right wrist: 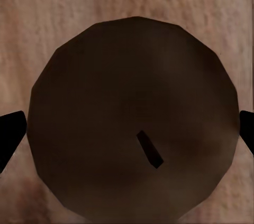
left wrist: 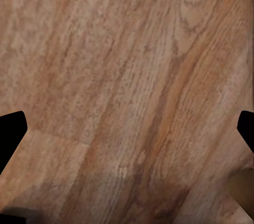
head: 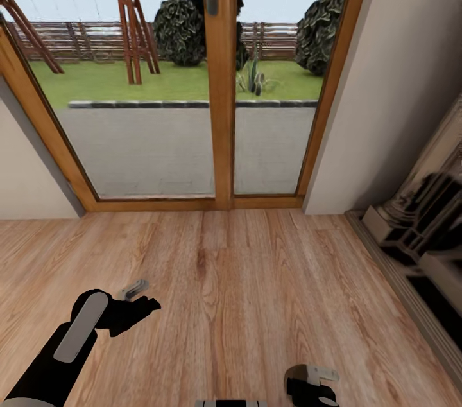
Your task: Place each of the two pumpkins and all three candles from the living room inside a cabinet in the living room (use any cabinet), then make sure every cabinet is closed, and position the cauldron so it is next to a table in the living room.
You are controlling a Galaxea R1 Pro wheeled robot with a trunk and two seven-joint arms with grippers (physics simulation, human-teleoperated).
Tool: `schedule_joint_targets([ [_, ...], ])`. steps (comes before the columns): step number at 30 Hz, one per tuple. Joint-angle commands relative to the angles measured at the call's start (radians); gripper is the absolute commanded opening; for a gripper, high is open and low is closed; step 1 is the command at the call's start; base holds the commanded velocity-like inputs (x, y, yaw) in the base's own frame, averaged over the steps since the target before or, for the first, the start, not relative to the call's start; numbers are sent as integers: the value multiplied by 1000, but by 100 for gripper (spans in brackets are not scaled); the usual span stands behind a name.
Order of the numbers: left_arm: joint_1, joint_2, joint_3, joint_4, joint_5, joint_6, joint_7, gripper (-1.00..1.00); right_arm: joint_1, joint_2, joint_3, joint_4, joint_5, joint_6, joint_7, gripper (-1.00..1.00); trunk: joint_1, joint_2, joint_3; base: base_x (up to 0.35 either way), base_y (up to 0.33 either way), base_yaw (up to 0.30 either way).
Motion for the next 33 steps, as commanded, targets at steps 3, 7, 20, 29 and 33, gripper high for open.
schedule_joint_targets([
  [3, -1, 0, -3, -1, 10, 0, 11, 100, 0, 0, 9, 0, -14, -20, -4, -100, -1, 0, 11, 0, 0, 0],
  [7, -1, -1, -3, -1, 10, -1, 12, 100, 0, 0, 7, 1, -14, -22, -4, -100, -3, 1, 26, 0, 0, 0],
  [20, -1, -1, -3, 0, 10, -1, 12, 100, 0, -2, 7, 0, -14, -27, -4, -100, -9, 4, 77, 0, 0, 0],
  [29, -1, -1, -3, 0, 10, -1, 12, 100, 0, -2, 7, 0, -15, -25, -4, -100, -27, 34, 108, 0, 0, 0],
  [33, -1, -1, -3, 0, 10, 0, 12, 100, 0, -2, 7, 0, -15, -26, -4, -100, -42, 62, 121, 0, 0, 0],
])
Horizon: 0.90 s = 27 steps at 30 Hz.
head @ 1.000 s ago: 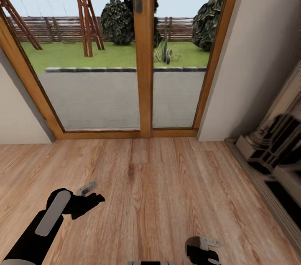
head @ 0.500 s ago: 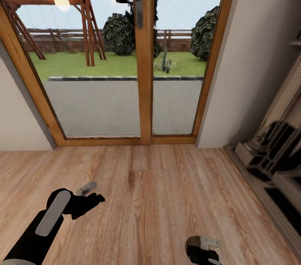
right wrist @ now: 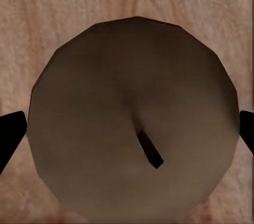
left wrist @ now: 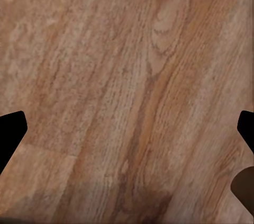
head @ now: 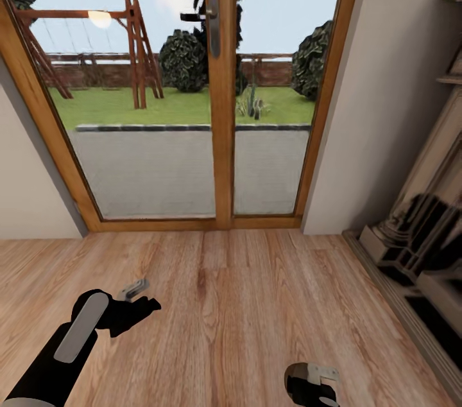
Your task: Place each of the two pumpkins and all three candles from the living room inside a cabinet in the living room (use any cabinet), then make sure every cabinet is closed, and position the cauldron so it is next to a table in the living room.
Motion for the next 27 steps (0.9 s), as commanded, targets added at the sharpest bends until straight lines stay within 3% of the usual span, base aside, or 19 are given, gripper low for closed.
schedule_joint_targets([
  [1, -1, 1, -2, -1, 10, 0, 11, 100, -1, 0, 8, 0, -11, -4, -4, -100, -4, 7, 2, 0, 0, 0],
  [27, -1, -2, -7, -1, 9, -1, 14, 100, 0, 0, 8, 0, -11, -3, -4, -100, -104, 189, 84, 0, 0, 0],
])
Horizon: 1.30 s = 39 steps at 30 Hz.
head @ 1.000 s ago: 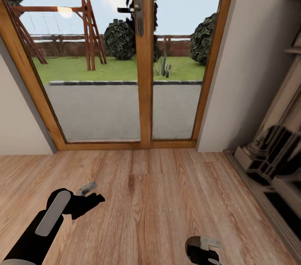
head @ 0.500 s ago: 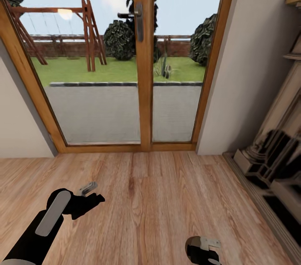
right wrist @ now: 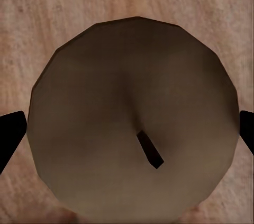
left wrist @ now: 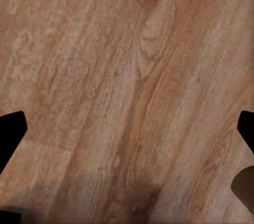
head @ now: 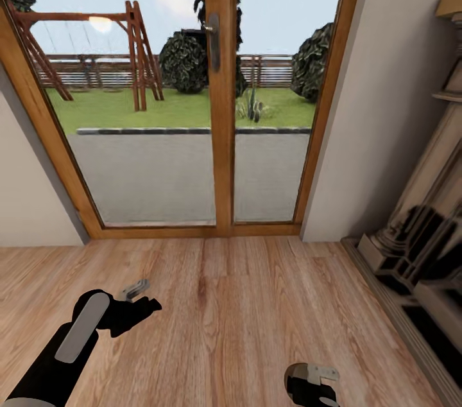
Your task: Place each of the two pumpkins and all three candles from the living room inside a cabinet in the living room (use any cabinet), then make sure every cabinet is closed, and position the cauldron so it is next to a table in the living room.
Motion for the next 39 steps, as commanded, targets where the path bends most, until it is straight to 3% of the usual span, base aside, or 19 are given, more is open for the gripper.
schedule_joint_targets([
  [1, -1, 1, -3, -1, 9, 0, 11, 100, 0, 0, 8, 0, -11, -4, -4, -100, -4, 7, 2, 0, 0, 0],
  [39, -1, -1, -4, -1, 10, 0, 13, 100, 0, 1, 7, -1, -11, -8, -4, -100, -150, 273, 121, 0, 0, 0],
])
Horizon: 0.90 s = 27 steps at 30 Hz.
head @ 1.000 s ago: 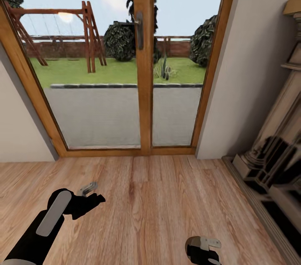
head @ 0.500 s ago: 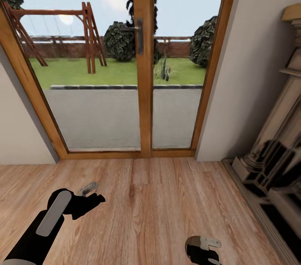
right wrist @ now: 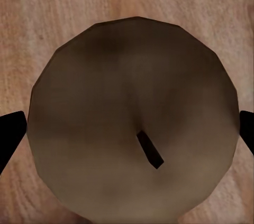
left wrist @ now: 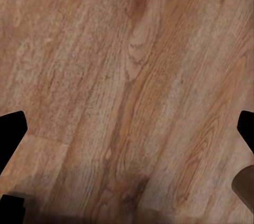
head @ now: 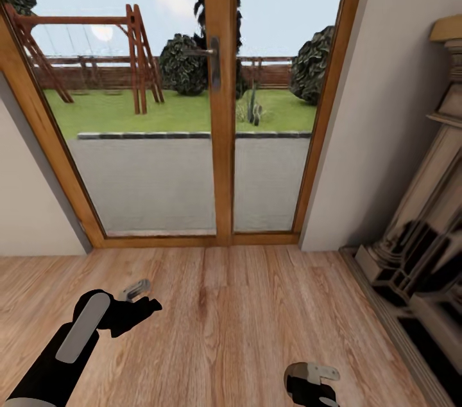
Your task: Place each of the two pumpkins and all three candles from the living room inside a cabinet in the living room (use any cabinet), then make sure every cabinet is closed, and position the cauldron so it is next to a table in the living room.
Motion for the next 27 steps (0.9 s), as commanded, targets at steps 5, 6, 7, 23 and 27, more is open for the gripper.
schedule_joint_targets([
  [5, 0, 1, -2, -1, 11, 0, 10, 100, -1, 1, 8, 0, -11, -4, -4, -100, -8, 14, 5, 0, 0, 0],
  [6, 0, 1, -2, -1, 11, 0, 10, 100, -1, 1, 8, 0, -11, -4, -4, -100, -8, 14, 5, 0, 0, 0],
  [7, 0, 1, -2, -1, 11, 0, 10, 100, -1, 1, 8, 0, -11, -4, -4, -100, -8, 14, 5, 0, 0, 0],
  [23, 0, -2, -4, -1, 11, 0, 10, 100, -1, 1, 10, 1, -11, -4, -4, -100, -8, 14, 5, 0, 0, 24],
  [27, 0, -2, -4, -1, 11, 0, 10, 100, 0, 1, 10, 1, -11, -3, -4, -100, -8, 14, 5, 0, 0, 248],
])
